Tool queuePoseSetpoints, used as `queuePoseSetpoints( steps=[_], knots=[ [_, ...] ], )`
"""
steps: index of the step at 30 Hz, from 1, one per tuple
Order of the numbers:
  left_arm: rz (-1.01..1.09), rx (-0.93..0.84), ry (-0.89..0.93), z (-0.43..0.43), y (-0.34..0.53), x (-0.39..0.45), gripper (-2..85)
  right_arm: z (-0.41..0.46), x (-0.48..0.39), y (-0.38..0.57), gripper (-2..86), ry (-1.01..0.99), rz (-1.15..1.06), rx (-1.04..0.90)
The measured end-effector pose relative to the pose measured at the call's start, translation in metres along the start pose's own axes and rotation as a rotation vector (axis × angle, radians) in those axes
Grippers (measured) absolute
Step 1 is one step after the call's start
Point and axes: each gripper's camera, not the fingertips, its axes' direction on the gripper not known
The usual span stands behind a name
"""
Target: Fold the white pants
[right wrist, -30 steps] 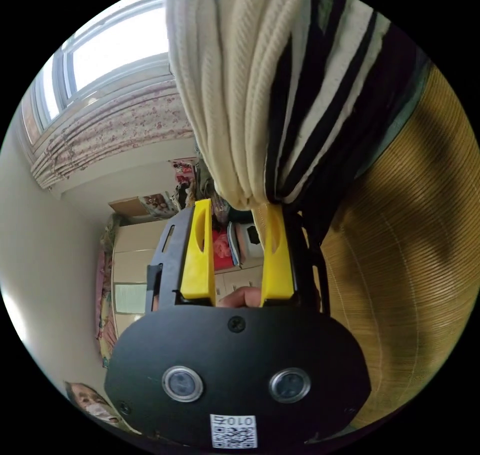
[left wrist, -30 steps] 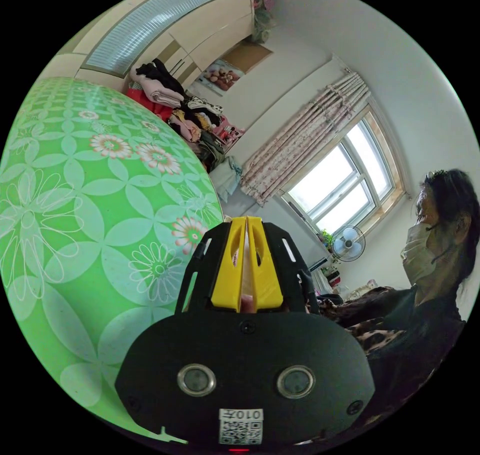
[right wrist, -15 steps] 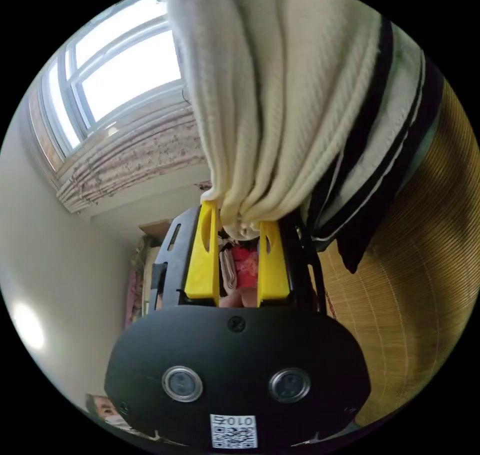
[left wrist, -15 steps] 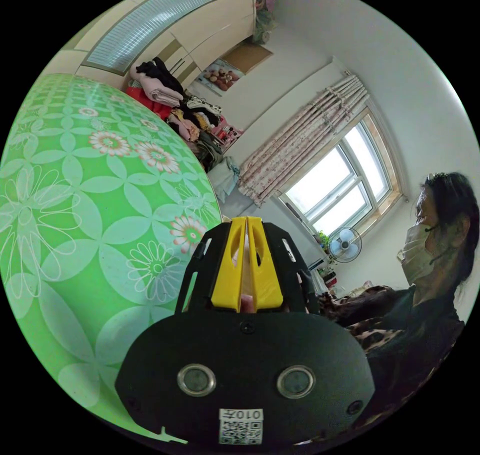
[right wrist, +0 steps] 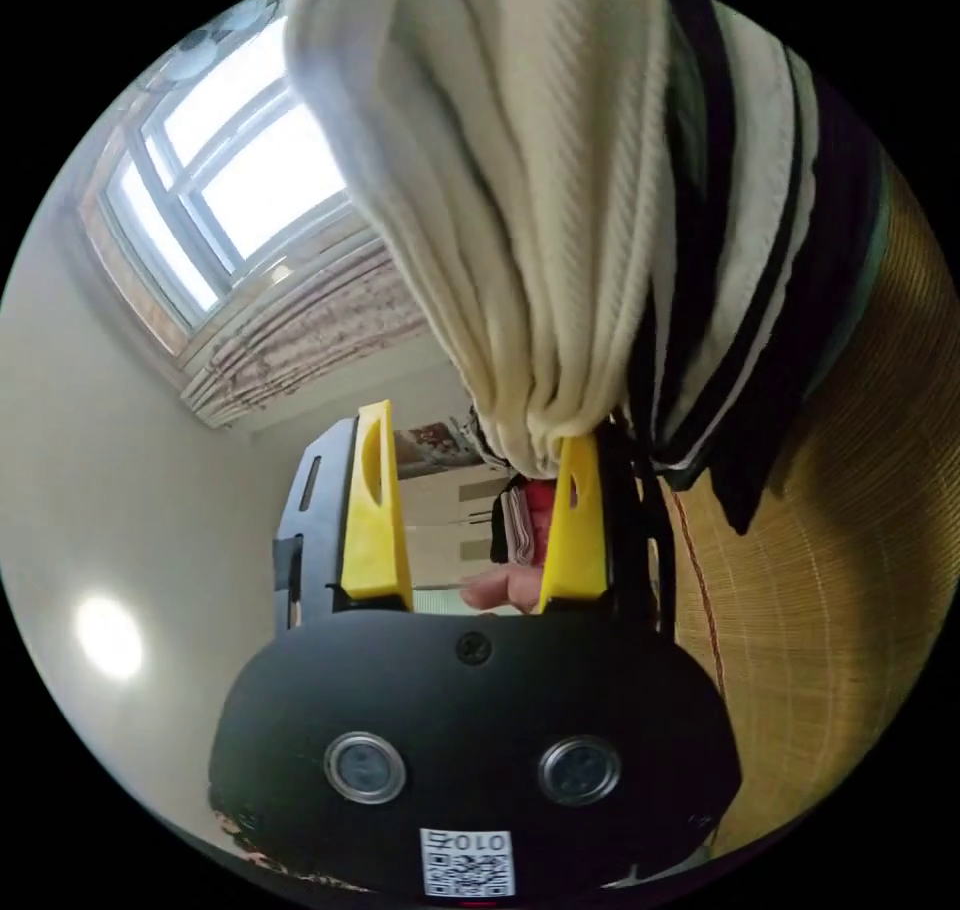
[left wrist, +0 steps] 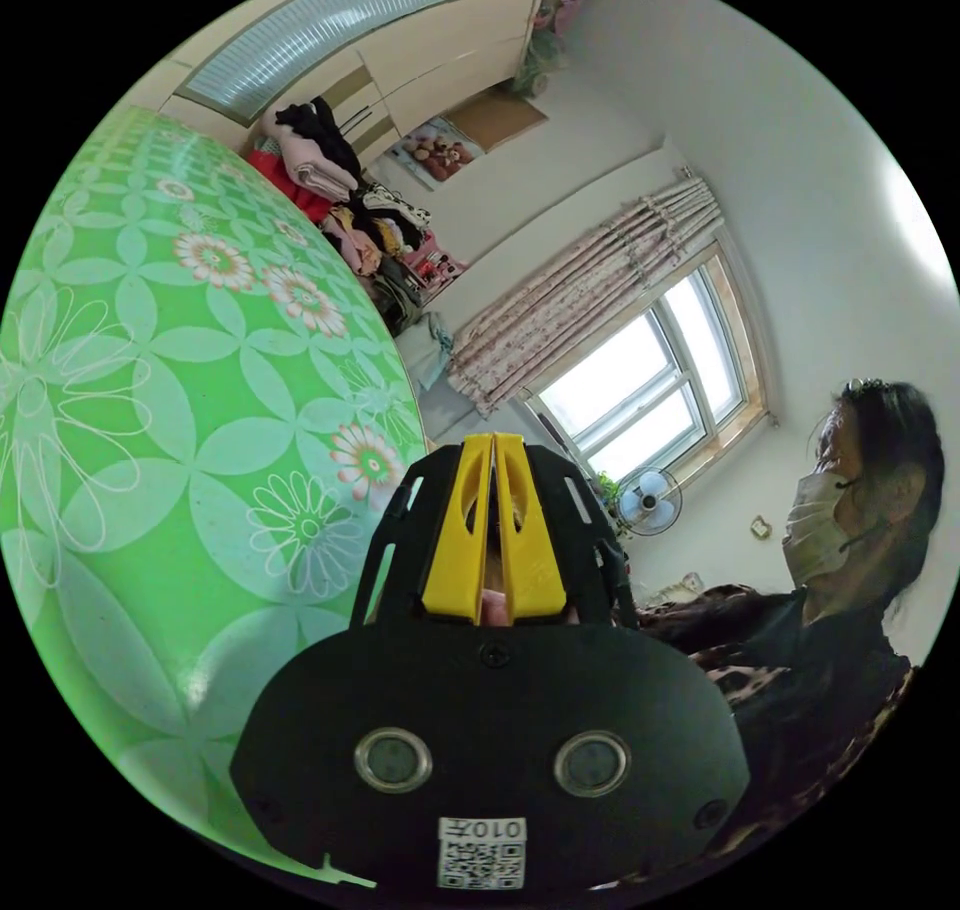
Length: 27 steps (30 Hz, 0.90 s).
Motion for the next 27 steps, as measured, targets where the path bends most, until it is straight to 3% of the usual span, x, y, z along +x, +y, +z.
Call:
queuePoseSetpoints(
  steps=[5,8,16,20,22,27],
  knots=[
    [-0.011,0.002,0.005,0.01,-0.002,-0.011,-0.2,0.027,-0.007,-0.014,11.4,0.211,0.101,0.041],
    [-0.023,-0.001,0.017,0.017,-0.002,-0.018,-0.1,0.043,-0.012,-0.017,7.7,0.316,0.054,0.028],
    [-0.028,0.001,0.078,0.038,0.0,-0.03,-0.1,0.048,-0.089,0.024,5.7,0.223,-0.233,-0.113],
    [0.065,-0.078,0.065,0.067,0.002,-0.009,-0.1,0.029,-0.114,0.118,6.2,0.26,-0.368,-0.322],
    [0.11,-0.177,0.209,0.102,0.012,0.002,-0.1,0.026,-0.08,0.171,7.0,0.34,-0.344,-0.428],
    [0.194,-0.493,0.246,0.193,0.061,0.016,0.1,0.016,0.125,0.291,9.3,0.603,0.138,-0.768]
  ],
)
